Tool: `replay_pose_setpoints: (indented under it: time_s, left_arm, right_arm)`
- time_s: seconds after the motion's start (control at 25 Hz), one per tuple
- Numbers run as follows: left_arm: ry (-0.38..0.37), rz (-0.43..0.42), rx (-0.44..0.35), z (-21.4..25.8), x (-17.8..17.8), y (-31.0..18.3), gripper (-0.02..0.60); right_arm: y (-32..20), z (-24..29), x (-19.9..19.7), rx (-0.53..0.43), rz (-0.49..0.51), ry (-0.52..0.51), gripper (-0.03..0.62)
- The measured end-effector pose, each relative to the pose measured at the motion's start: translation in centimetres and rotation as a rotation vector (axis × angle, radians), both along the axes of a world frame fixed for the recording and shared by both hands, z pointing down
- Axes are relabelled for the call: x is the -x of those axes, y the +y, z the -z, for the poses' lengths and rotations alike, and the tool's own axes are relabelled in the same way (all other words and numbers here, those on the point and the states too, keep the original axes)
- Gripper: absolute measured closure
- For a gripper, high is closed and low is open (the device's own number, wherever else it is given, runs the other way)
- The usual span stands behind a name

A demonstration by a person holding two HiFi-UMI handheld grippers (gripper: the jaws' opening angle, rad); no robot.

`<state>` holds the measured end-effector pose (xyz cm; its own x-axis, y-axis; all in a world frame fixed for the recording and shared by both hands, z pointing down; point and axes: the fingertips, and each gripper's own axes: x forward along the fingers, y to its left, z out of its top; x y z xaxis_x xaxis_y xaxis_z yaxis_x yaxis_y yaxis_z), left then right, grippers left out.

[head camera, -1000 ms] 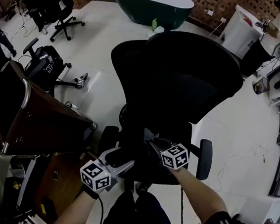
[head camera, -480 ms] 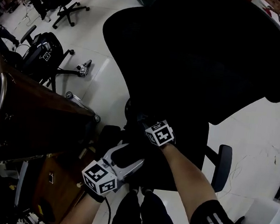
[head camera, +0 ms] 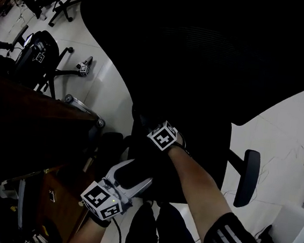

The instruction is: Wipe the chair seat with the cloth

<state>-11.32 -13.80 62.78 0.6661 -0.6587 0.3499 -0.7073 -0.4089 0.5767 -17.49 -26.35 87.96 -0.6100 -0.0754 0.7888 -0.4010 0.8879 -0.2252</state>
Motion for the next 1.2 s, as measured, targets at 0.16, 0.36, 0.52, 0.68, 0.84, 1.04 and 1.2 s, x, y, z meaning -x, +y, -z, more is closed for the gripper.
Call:
replay_pose_setpoints:
  time_s: [0.16, 0.36, 0.52, 0.68, 0.84, 1.04, 1.2]
  left_arm:
    - [0.004, -0.025, -0.006, 0.3, -1.5, -0.5, 0.262]
    - [0.005, -0.069, -0.01, 0.1, -3.6, -0.3, 0.262]
    - [0.021, -0.109, -0.011, 0.5, -5.9, -0.8, 0.262]
    - [0.038, -0.126, -0.017, 0.8, -7.4, -1.4, 0.264]
    - [0.045, -0.155, -0.021, 1.1, -8.7, -1.4, 0.264]
    - [0.042, -0.156, -0.022, 1.2, -8.6, -0.9, 0.264]
    - [0.033, -0.134, -0.023, 1.4, -6.9, -0.3, 0.264]
  right_arm:
    - [-0.4, -0.4, -1.9, 0.006, -0.027, -0.011, 0.557]
    - [-1.2, -1.9, -8.4, -0.012, -0.05, 0.104, 0.557]
    - [-2.0, -2.6, -16.4, -0.015, -0.068, 0.217, 0.557]
    - [-2.9, -2.2, -24.0, -0.033, -0.085, 0.313, 0.557]
    - [-3.3, -1.7, -28.9, -0.041, -0.107, 0.393, 0.558]
    - [-3.6, -1.4, -30.3, -0.038, -0.145, 0.472, 0.557]
    - [-3.3, 0.5, -25.8, -0.02, -0.199, 0.318, 0.557]
